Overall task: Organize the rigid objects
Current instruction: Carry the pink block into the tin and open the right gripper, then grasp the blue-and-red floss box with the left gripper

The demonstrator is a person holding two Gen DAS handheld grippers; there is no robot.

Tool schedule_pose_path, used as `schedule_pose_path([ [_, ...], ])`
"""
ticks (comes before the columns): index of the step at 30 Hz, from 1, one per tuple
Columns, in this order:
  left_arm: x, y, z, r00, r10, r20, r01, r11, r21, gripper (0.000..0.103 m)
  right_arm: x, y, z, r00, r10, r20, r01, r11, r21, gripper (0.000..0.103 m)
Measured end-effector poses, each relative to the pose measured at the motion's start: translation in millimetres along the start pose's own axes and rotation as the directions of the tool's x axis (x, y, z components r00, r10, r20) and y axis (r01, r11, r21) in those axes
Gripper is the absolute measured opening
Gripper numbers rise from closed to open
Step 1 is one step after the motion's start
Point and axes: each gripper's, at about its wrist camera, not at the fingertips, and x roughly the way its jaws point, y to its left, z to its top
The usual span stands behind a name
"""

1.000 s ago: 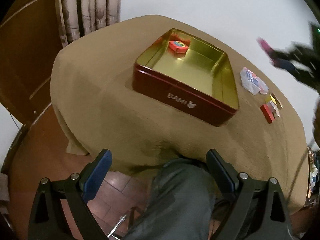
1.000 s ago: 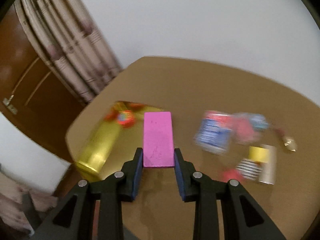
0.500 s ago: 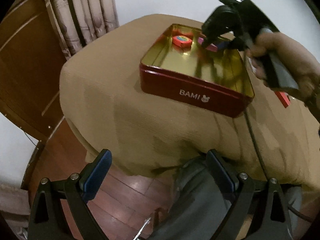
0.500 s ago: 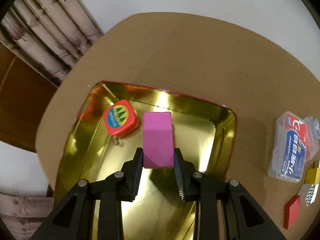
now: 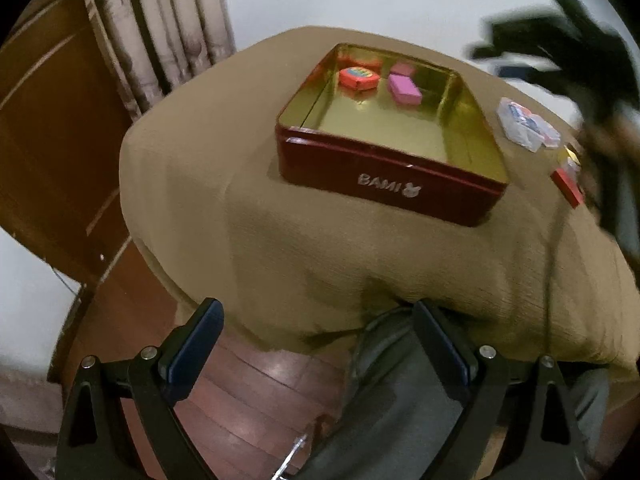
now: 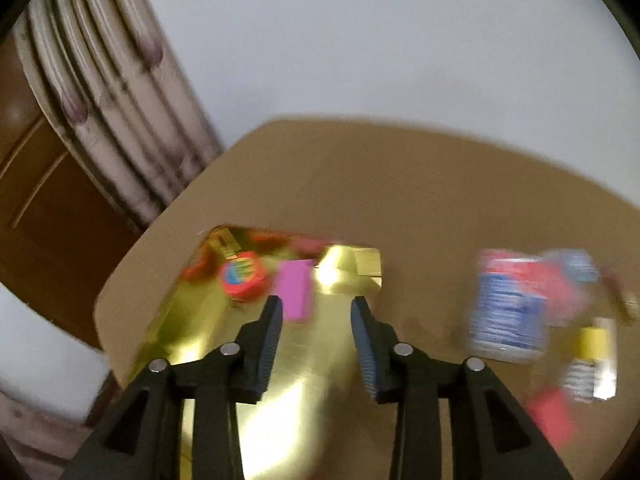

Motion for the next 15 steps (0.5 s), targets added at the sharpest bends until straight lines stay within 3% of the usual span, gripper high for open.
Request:
schedule_pose_path([
  [2, -8, -9, -1, 1.0, -0.012, 0.027, 0.011, 1.0, 0.029, 0.094, -29, -30, -22, 0.992, -0.105, 0.065, 0.106, 0.994, -0.012, 0.044],
  [4, -17, -18, -2, 0.998, -0.025, 0.052, 0.022, 0.997, 0.067, 0.094, -54, -68, -47, 0.965, -0.235, 0.118, 0.239, 0.971, -0.014, 0.045],
  [6, -27, -32, 1, 0.996, -0.059, 0.074, 0.051, 0.994, 0.101, 0.094, -73, -110, -70, 0.912, -0.381, 0.151, 0.387, 0.922, -0.012, 0.048],
  [7, -31, -39, 5, 0.993, -0.079, 0.082, 0.069, 0.99, 0.119, 0.094, -79, -137, -83, 0.868, -0.473, 0.149, 0.479, 0.878, -0.004, 0.052],
  [8, -35, -47, 10, 0.991, -0.096, 0.09, 0.083, 0.987, 0.137, 0.094, -82, -160, -87, 0.84, -0.524, 0.141, 0.528, 0.849, 0.006, 0.052],
  [11, -42, -79, 37, 0.986, -0.129, 0.104, 0.109, 0.977, 0.185, 0.095, -91, -227, -107, 0.768, -0.633, 0.099, 0.628, 0.774, 0.075, 0.052],
  [13, -45, -99, 59, 0.977, -0.172, 0.128, 0.142, 0.967, 0.212, 0.098, -91, -258, -113, 0.736, -0.674, 0.063, 0.665, 0.737, 0.121, 0.052],
  [14, -45, -107, 71, 0.973, -0.179, 0.146, 0.144, 0.964, 0.222, 0.098, -90, -273, -117, 0.725, -0.687, 0.036, 0.676, 0.721, 0.152, 0.052],
  [15, -45, -116, 81, 0.967, -0.189, 0.17, 0.147, 0.961, 0.233, 0.098, -90, -284, -120, 0.73, -0.683, 0.017, 0.669, 0.72, 0.182, 0.052],
])
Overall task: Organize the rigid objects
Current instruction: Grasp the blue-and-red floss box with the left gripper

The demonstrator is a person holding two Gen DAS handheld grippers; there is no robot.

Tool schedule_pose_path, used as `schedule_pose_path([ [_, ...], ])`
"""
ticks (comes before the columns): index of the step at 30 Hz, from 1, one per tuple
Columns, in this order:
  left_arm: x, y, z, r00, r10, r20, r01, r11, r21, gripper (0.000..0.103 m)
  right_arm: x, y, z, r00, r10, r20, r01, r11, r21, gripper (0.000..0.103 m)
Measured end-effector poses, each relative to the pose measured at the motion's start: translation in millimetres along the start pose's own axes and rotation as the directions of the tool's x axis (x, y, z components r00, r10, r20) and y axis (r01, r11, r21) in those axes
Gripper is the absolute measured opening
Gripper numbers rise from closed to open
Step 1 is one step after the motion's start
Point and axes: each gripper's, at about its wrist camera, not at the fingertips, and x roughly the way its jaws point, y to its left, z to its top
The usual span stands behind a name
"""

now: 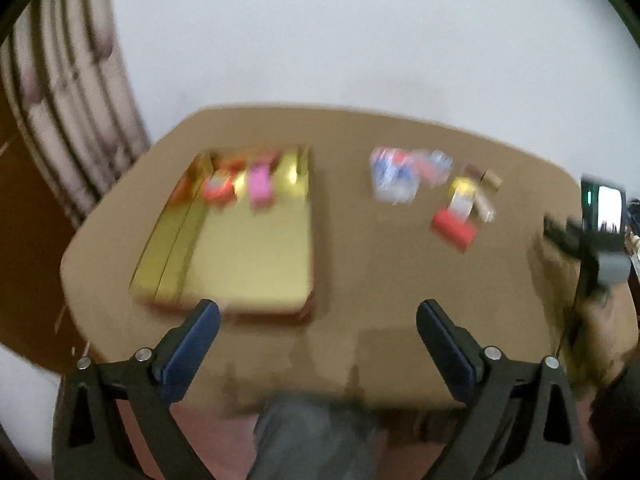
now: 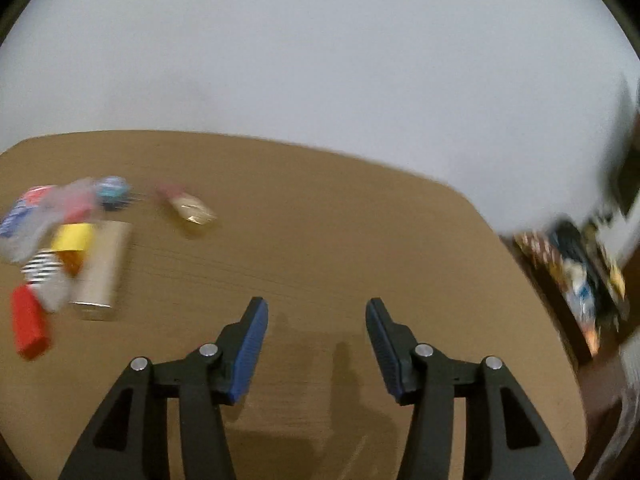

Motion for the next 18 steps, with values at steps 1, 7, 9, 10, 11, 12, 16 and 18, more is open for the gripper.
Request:
schedule_pose_path([
  [1, 5, -11, 15, 1.0, -0.006, 0.027, 0.006, 1.0, 0.014, 0.098, 6, -10, 0, 0.999, 0.026, -0.026, -0.025, 0.999, 0.045, 0.052],
  [7, 78, -62, 90, 1.0, -0.026, -0.014, 0.027, 0.997, 0.067, 0.098, 18, -35, -1, 0.989, 0.143, -0.036, -0.133, 0.971, 0.197, 0.057],
  [9, 104, -76, 111, 0.998, -0.03, -0.047, 0.034, 0.996, 0.083, 0.098, 15, -43, -2, 0.986, 0.169, -0.008, -0.164, 0.965, 0.203, 0.058],
  [10, 115, -81, 117, 0.996, -0.057, -0.062, 0.063, 0.994, 0.09, 0.098, 13, -43, -5, 0.984, 0.179, 0.006, -0.176, 0.962, 0.207, 0.063],
  [11, 127, -85, 124, 0.996, -0.054, -0.075, 0.061, 0.994, 0.096, 0.098, 10, -45, -7, 0.983, 0.184, 0.02, -0.184, 0.96, 0.213, 0.066],
  [12, 142, -90, 131, 0.995, -0.038, -0.095, 0.048, 0.994, 0.1, 0.098, 8, -50, -9, 0.981, 0.192, 0.035, -0.195, 0.956, 0.22, 0.066],
  [16, 185, -99, 141, 0.976, -0.075, -0.204, 0.102, 0.987, 0.125, 0.098, 2, -57, -10, 0.973, 0.221, 0.072, -0.232, 0.939, 0.254, 0.069],
  [18, 200, -102, 143, 0.968, -0.075, -0.239, 0.108, 0.986, 0.129, 0.098, 3, -59, -9, 0.969, 0.234, 0.076, -0.246, 0.933, 0.263, 0.069],
])
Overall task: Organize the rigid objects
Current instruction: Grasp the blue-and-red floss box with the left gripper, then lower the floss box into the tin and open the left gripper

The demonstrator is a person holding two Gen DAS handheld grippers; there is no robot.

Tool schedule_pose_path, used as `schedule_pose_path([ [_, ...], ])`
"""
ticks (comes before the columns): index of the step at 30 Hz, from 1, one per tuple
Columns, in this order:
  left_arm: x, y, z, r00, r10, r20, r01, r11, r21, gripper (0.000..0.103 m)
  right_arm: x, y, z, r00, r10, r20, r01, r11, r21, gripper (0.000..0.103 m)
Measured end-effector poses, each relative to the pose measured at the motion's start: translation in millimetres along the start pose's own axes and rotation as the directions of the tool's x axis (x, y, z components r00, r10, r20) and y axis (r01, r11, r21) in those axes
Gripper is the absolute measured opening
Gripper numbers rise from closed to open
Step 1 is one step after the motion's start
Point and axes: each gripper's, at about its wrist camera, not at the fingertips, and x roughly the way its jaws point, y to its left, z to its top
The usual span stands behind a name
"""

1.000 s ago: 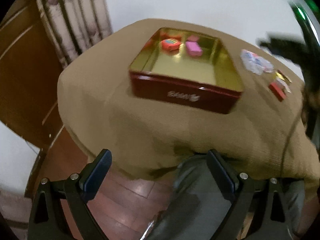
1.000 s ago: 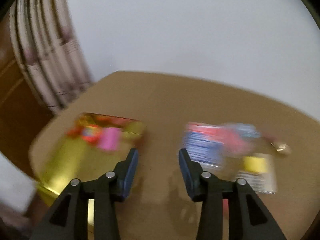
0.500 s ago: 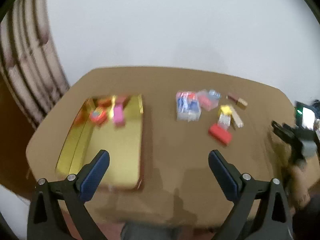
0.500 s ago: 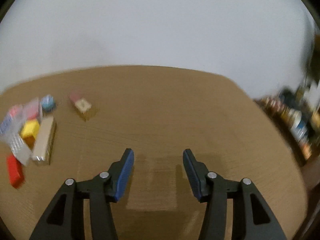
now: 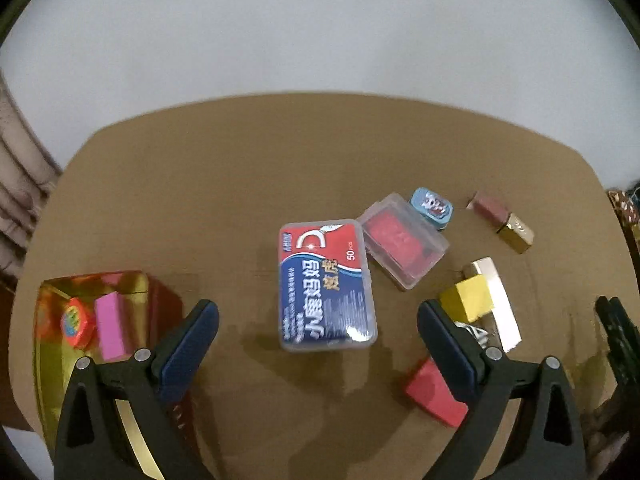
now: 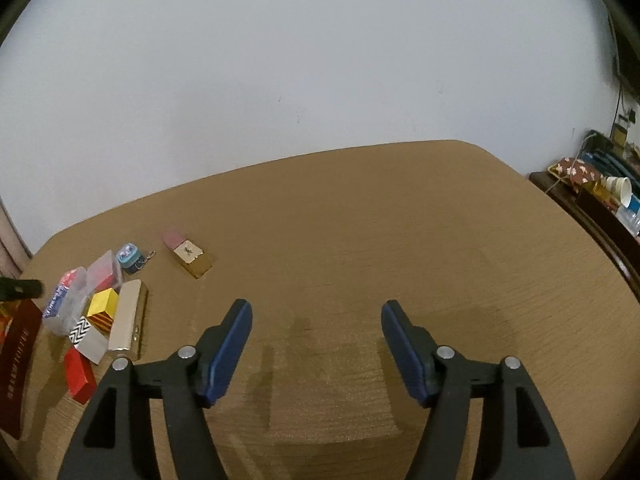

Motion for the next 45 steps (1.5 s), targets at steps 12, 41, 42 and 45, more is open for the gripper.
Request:
schedule_pose_path([
  [12, 58, 9, 16, 0.991, 0.03, -0.128, -0.032, 0.999, -0.01, 0.068, -2, 1, -1, 0.999, 0.037, 0.015, -0.037, 0.999, 0.025, 0.071],
  [41, -46, 187, -47, 0.968, 0.151, -0.202, -0.182, 0.972, -0.145, 0.057, -2, -4, 0, 1.0, 0.026, 0.008, -0.027, 0.998, 0.05, 0.077],
  [42, -39, 188, -48, 0.964, 0.16, -0.211, -0.19, 0.973, -0.131, 0.057, -2, -4, 0, 1.0, 0.027, 0.007, -0.027, 0.998, 0.049, 0.077],
  [45, -19, 194, -48, 0.957, 0.165, -0.237, -0.192, 0.976, -0.099, 0.057, -1, -4, 0, 1.0, 0.024, 0.003, -0.024, 0.998, 0.05, 0.077],
])
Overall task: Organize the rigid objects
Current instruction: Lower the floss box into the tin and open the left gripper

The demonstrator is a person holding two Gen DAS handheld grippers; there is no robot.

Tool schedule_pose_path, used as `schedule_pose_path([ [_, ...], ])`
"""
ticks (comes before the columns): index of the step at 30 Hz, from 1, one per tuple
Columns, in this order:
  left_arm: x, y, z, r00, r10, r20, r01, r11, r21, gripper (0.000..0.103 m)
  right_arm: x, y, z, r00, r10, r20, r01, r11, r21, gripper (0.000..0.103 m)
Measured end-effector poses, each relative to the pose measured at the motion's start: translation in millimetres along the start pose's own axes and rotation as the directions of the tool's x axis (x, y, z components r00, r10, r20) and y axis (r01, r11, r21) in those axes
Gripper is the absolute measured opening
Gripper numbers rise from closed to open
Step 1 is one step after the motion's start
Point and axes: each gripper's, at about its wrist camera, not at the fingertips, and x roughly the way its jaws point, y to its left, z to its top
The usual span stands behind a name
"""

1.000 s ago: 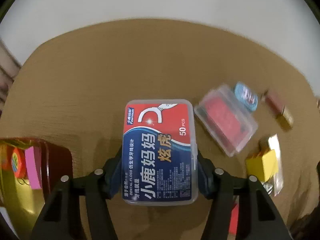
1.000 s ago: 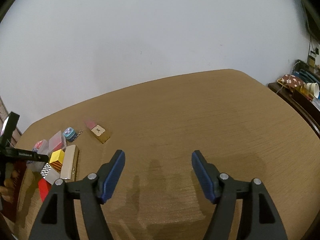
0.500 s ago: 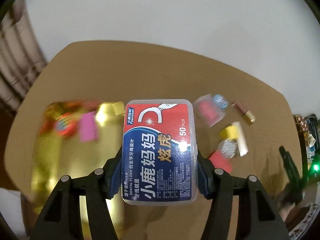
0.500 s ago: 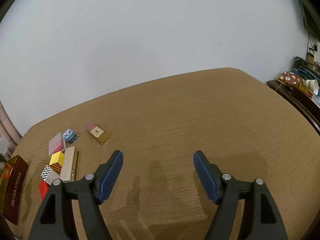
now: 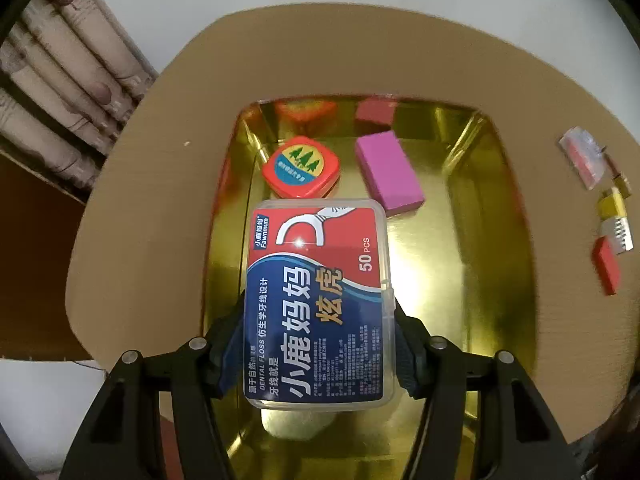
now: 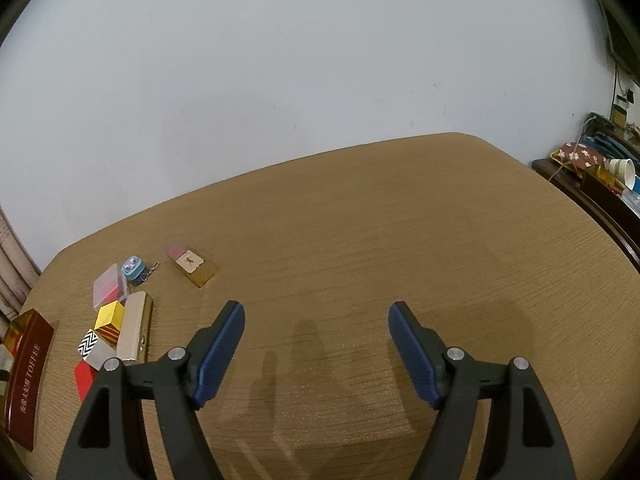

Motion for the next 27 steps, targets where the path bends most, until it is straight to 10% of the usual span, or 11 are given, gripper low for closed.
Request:
schedule_pose_path([
  [15, 4, -21, -7, 0.993, 0.104, 0.052, -0.109, 0.99, 0.086, 0.062, 1, 0, 0, 1.0, -0.004, -0.005, 0.004, 1.0, -0.004, 0.077],
  [21, -45, -43, -25, 0.968, 0.153, 0.2, -0.174, 0.98, 0.092, 0.076, 1, -1, -1, 1.0, -0.001, -0.009, 0.001, 1.0, -0.003, 0.077],
  [27, -124, -58, -72, 0.941, -0.007, 0.339, 0.007, 1.0, 0.002, 0.086, 1, 2, -1, 1.0, -0.009, -0.021, 0.008, 1.0, -0.02, 0.077],
])
